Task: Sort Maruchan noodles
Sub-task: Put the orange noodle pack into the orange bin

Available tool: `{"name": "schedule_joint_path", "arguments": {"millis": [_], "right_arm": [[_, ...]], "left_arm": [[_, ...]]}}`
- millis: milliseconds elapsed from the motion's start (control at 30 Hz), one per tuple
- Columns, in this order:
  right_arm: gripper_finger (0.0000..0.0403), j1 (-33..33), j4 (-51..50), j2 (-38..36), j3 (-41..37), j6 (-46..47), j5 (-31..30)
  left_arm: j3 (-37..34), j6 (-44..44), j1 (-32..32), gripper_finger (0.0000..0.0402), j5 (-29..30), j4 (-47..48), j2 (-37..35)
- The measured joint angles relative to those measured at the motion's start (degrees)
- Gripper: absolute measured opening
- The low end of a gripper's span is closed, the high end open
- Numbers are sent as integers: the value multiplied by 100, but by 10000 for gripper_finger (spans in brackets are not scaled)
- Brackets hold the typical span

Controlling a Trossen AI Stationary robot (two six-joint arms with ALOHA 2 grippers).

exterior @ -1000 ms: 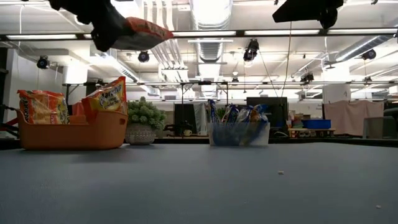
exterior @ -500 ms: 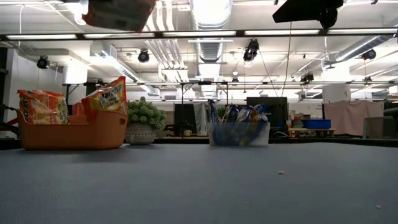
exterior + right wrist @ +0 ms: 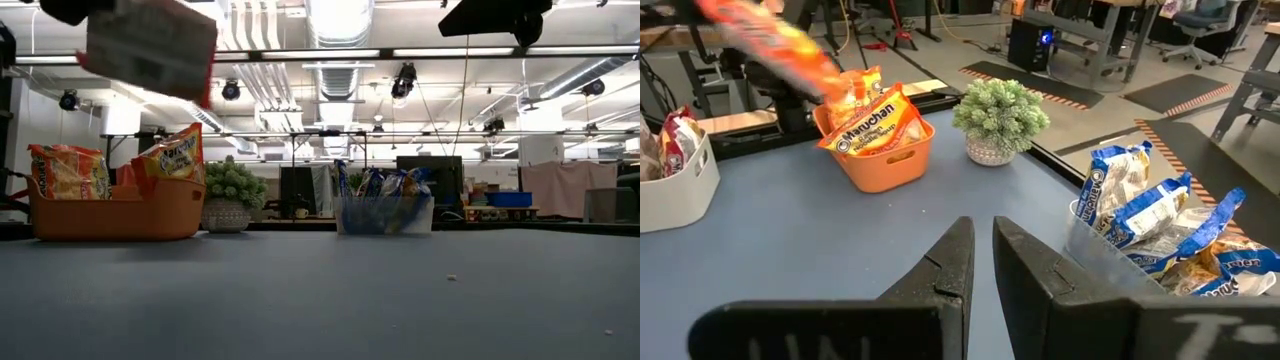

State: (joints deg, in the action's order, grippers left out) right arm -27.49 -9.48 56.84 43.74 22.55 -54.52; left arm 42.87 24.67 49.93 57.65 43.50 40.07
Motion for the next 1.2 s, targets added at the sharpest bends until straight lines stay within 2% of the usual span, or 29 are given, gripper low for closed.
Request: {"name": "schedule_joint_path", "arguments": {"millis": [133, 233, 267, 367, 500, 733, 933, 1067, 1200], "right_arm": [[33, 2, 5, 0, -2, -1, 0], [33, 2, 38, 0, -2, -1, -13], [33, 2, 42, 0, -2, -2, -15], [33, 2, 64, 0, -4, -2, -15], [33, 2, 126, 0, -4, -9, -17], [33, 2, 147, 48, -4, -7, -13], [33, 2, 176, 244, -4, -9, -17], [33, 2, 164, 358, -6, -9, -65], [33, 2, 169, 402, -5, -15, -103]], "left_arm": [[1038, 2275, -15, 91, -321, 3069, 362], [1461, 3639, -18, 91, -879, 4618, 663], [1502, 3892, -27, 91, -1107, 4697, 742], [1507, 3646, -74, 91, -1519, 4418, 800], [1430, 3885, -184, 91, -1452, 4669, 1058], [1265, 3361, -788, 91, -976, 4648, 1422], [1188, 2795, -1643, 91, -1130, 4647, 1667], [986, 2865, -2136, 91, -1215, 4650, 1784], [858, 3097, -2294, 91, -1212, 4566, 2008]]}}
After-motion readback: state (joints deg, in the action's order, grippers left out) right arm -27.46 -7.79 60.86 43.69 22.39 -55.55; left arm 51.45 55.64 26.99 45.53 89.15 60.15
